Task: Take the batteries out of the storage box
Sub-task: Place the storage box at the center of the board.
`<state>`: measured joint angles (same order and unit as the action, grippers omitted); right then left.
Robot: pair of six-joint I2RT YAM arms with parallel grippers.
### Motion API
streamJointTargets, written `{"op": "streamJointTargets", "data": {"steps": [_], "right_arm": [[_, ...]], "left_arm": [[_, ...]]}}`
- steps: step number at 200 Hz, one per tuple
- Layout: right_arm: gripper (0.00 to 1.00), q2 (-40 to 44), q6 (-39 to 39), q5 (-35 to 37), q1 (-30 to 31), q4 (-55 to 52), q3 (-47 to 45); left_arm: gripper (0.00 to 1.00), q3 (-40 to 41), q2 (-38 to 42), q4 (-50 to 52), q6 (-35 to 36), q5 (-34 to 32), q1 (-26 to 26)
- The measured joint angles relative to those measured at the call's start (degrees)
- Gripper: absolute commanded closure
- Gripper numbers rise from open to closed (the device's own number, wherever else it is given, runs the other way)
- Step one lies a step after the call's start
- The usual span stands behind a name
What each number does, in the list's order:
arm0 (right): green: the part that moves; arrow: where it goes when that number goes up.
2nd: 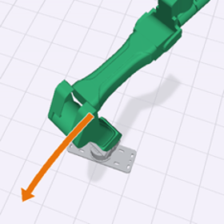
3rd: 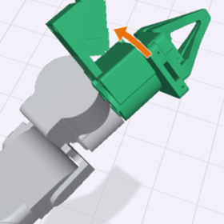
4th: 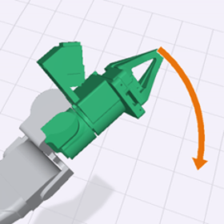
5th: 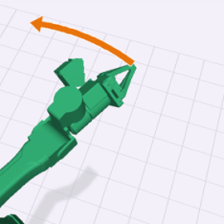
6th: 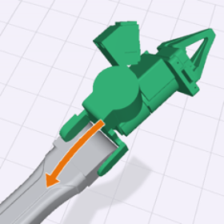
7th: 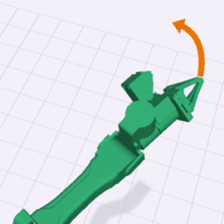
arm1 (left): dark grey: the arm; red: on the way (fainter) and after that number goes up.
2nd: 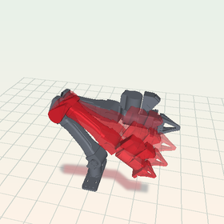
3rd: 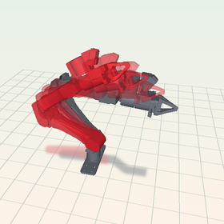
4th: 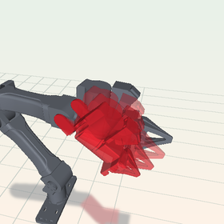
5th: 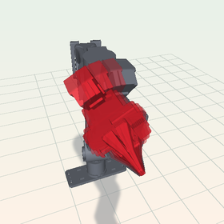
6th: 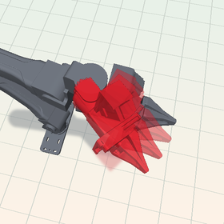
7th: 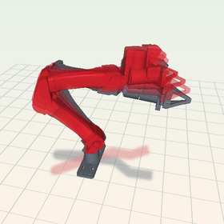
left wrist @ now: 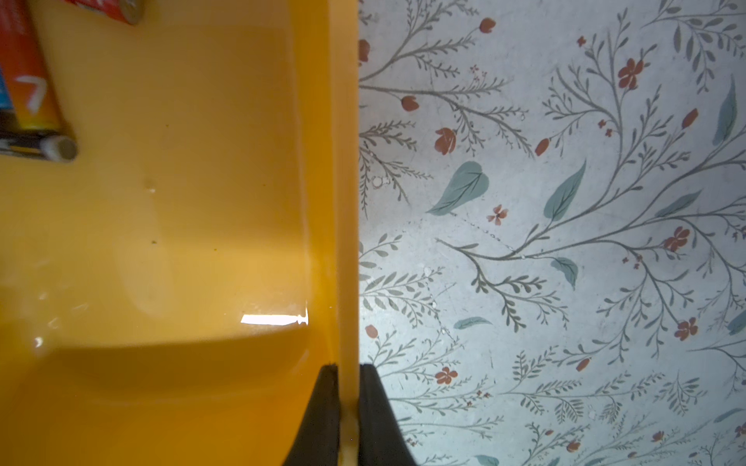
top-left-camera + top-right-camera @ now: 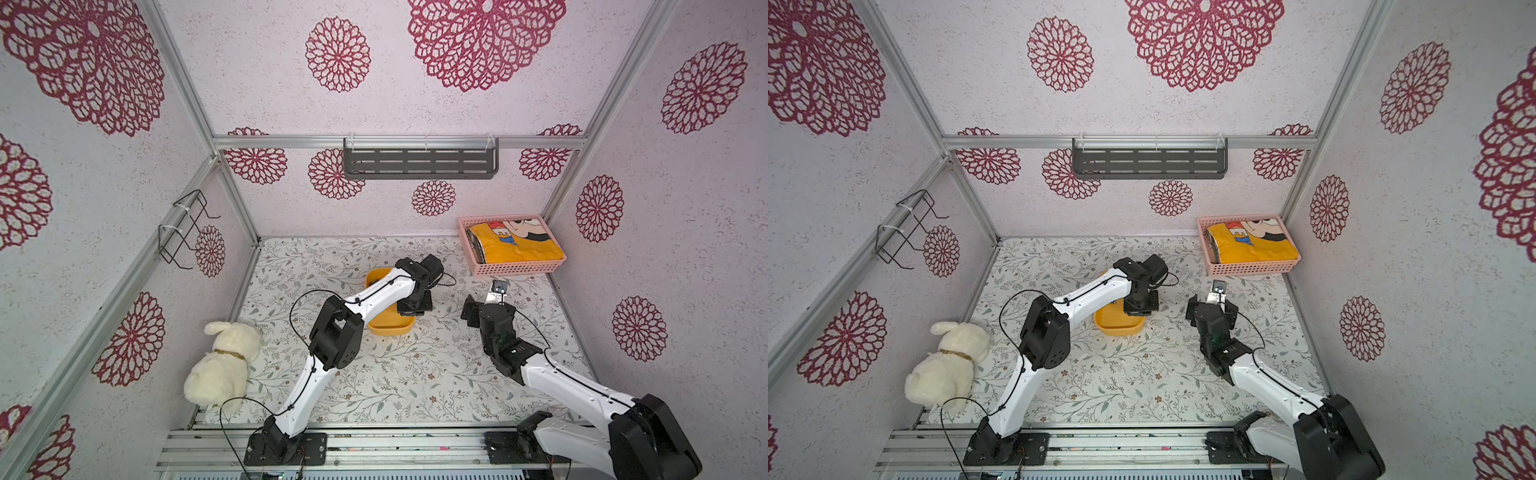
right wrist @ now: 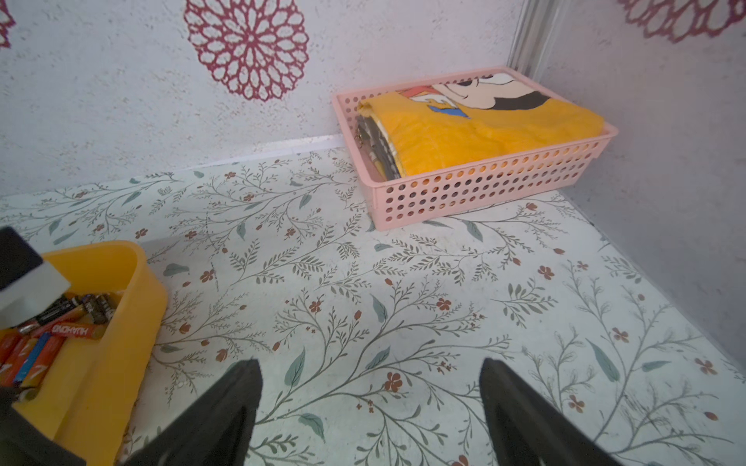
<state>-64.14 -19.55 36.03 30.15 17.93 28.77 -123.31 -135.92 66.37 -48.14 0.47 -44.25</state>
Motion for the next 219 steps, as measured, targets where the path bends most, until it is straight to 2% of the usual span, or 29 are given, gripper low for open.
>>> {"op": "streamJointTargets", "data": {"steps": [13,40,59,78,103,126,142,156,169,183,203,219], "right_arm": [[0.09,0.2,0.0,0.24,-0.35,0.26,-0.22],[0.08,0.13,0.0,0.13,-0.61,0.31,-0.22],[0.08,-0.04,0.0,-0.46,-0.94,0.26,-0.22],[0.08,-0.35,0.0,-2.27,-1.81,0.24,-0.17],[0.07,-1.77,0.09,-5.51,-2.89,-0.02,0.57],[0.07,-3.65,0.57,-9.05,-3.19,-0.74,2.75],[0.09,-5.11,1.77,-13.51,-3.41,-1.01,4.9],[0.12,-7.72,3.26,-19.39,-3.56,-1.79,8.22],[0.21,-11.34,4.42,-25.07,-3.63,-3.02,12.63],[0.26,-16.06,5.57,-31.15,-3.48,-4.44,18.1],[0.4,-23.43,7.91,-38.49,-2.19,-6.93,26.67],[0.46,-30.4,10.58,-41.48,0.35,-11.37,35.36]], "left_arm": [[0.87,-0.42,-0.28,0.39,0.13,1.01,0.07],[0.83,-0.52,-1.29,0.35,0.59,4.42,0.11],[0.71,-0.52,-1.66,0.42,1.14,5.57,0.09],[0.63,-0.94,-1.57,0.46,1.44,6.16,0.11],[0.62,-3.89,-1.44,0.85,1.95,6.23,0.39],[0.62,-9.77,-0.92,2.97,3.43,5.9,0.81],[0.61,-12.52,1.29,4.44,5.14,5.57,1.68],[0.61,-11.67,5.16,4.85,6.75,5.16,3.08],[0.61,-6.05,11.72,3.19,8.07,4.44,5.51],[0.58,5.35,21.77,-1.33,8.74,3.41,10.01],[0.57,27.26,37.88,-12.66,8.59,3.91,20.52],[0.56,41.38,45.83,-21.24,8.92,5.42,29.46]]}}
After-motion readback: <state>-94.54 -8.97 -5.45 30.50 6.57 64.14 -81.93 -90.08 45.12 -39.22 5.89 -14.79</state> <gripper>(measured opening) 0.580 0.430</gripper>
